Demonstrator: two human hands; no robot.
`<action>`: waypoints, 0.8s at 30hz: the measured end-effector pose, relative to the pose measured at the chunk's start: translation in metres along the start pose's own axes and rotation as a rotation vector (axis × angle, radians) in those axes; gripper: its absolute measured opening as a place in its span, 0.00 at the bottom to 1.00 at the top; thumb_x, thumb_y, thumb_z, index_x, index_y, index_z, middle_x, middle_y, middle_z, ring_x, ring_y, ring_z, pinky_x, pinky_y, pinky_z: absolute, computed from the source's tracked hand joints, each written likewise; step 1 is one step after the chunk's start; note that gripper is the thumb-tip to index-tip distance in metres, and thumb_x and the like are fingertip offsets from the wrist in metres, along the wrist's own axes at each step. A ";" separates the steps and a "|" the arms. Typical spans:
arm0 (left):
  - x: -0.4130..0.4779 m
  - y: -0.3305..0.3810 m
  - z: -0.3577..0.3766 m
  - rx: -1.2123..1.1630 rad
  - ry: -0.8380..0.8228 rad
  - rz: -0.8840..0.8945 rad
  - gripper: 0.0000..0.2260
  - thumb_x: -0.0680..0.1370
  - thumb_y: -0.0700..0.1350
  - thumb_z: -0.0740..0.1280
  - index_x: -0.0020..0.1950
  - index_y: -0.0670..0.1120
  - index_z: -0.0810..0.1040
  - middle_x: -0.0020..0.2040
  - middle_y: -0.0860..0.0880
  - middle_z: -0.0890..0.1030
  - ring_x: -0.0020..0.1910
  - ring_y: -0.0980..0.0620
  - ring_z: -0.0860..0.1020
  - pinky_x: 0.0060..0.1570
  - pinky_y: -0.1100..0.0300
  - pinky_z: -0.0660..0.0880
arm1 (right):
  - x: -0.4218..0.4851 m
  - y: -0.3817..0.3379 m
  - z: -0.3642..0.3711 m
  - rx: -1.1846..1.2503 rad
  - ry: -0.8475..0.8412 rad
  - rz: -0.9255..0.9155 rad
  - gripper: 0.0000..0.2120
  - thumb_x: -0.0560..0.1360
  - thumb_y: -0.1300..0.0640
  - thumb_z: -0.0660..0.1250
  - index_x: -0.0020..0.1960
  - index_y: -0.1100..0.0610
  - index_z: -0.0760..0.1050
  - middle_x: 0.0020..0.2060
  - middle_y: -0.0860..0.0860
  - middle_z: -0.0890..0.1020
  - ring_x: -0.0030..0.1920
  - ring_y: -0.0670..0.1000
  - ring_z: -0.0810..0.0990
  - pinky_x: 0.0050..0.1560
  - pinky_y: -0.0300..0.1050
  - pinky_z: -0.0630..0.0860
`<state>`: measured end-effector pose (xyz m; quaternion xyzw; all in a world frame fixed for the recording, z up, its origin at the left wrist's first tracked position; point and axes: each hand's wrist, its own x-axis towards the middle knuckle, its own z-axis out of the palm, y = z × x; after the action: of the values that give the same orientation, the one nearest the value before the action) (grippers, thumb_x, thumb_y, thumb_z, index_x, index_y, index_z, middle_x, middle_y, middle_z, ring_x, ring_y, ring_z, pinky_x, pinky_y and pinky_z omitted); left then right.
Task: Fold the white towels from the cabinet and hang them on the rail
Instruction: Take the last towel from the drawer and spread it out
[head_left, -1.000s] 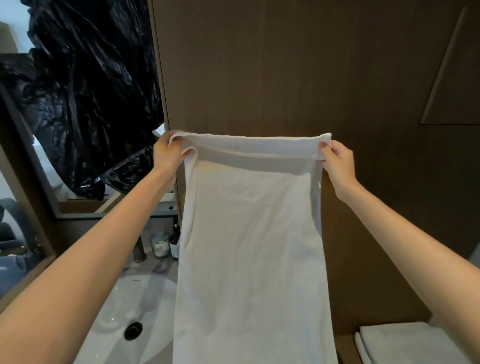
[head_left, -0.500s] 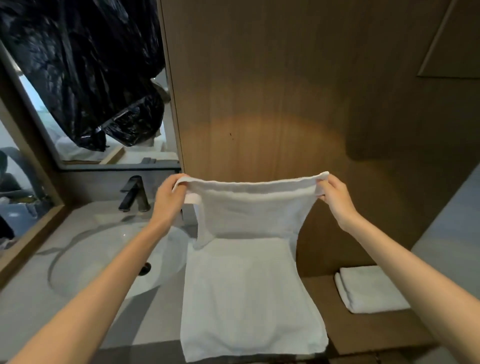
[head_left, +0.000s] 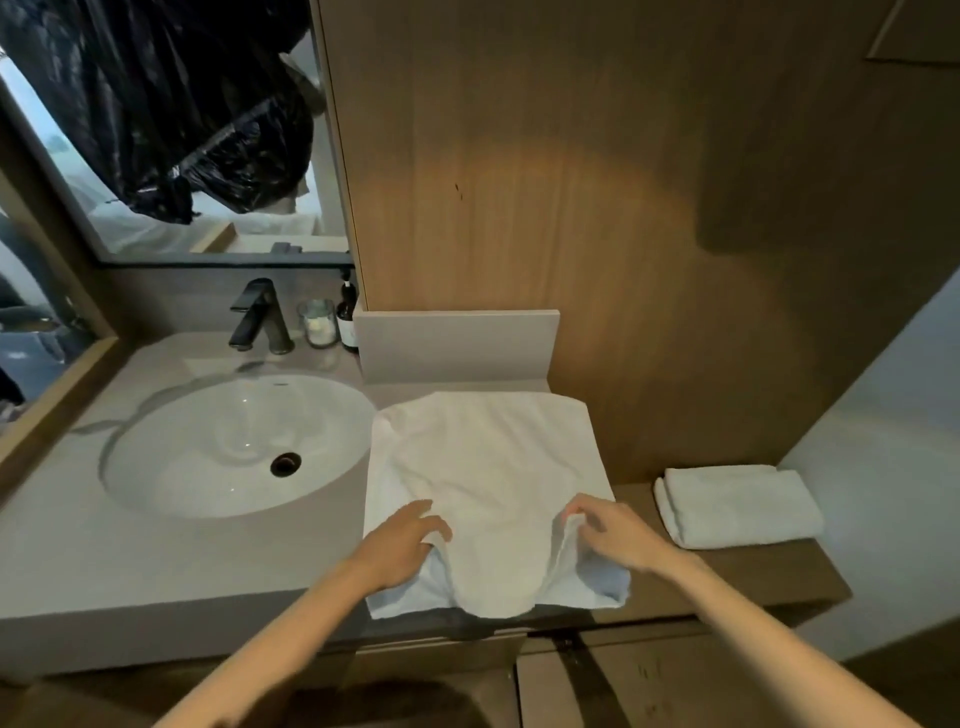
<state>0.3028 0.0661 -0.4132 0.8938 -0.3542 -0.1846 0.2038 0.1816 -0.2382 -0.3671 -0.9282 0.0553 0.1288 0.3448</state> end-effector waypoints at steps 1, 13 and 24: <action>-0.001 -0.003 0.009 0.031 -0.013 -0.036 0.15 0.82 0.44 0.58 0.62 0.62 0.71 0.78 0.49 0.57 0.76 0.45 0.57 0.73 0.55 0.59 | 0.003 0.006 0.008 -0.052 -0.053 -0.007 0.16 0.77 0.63 0.56 0.54 0.45 0.75 0.56 0.44 0.79 0.57 0.47 0.77 0.59 0.44 0.75; 0.047 -0.024 0.009 0.128 0.090 0.055 0.16 0.80 0.41 0.65 0.66 0.53 0.74 0.77 0.47 0.61 0.75 0.38 0.51 0.72 0.37 0.55 | 0.059 0.022 0.017 -0.373 -0.021 -0.009 0.19 0.81 0.58 0.55 0.70 0.44 0.68 0.71 0.44 0.66 0.67 0.55 0.65 0.69 0.44 0.63; 0.056 -0.039 0.003 -0.216 0.264 -0.059 0.24 0.77 0.39 0.68 0.71 0.53 0.68 0.75 0.48 0.62 0.71 0.47 0.68 0.68 0.52 0.69 | 0.094 -0.009 -0.007 -0.490 -0.057 0.142 0.20 0.82 0.48 0.46 0.68 0.43 0.70 0.71 0.44 0.70 0.70 0.54 0.68 0.70 0.70 0.36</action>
<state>0.3617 0.0516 -0.4454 0.8932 -0.2762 -0.1086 0.3379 0.2747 -0.2373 -0.3817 -0.9738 0.0775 0.1883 0.1009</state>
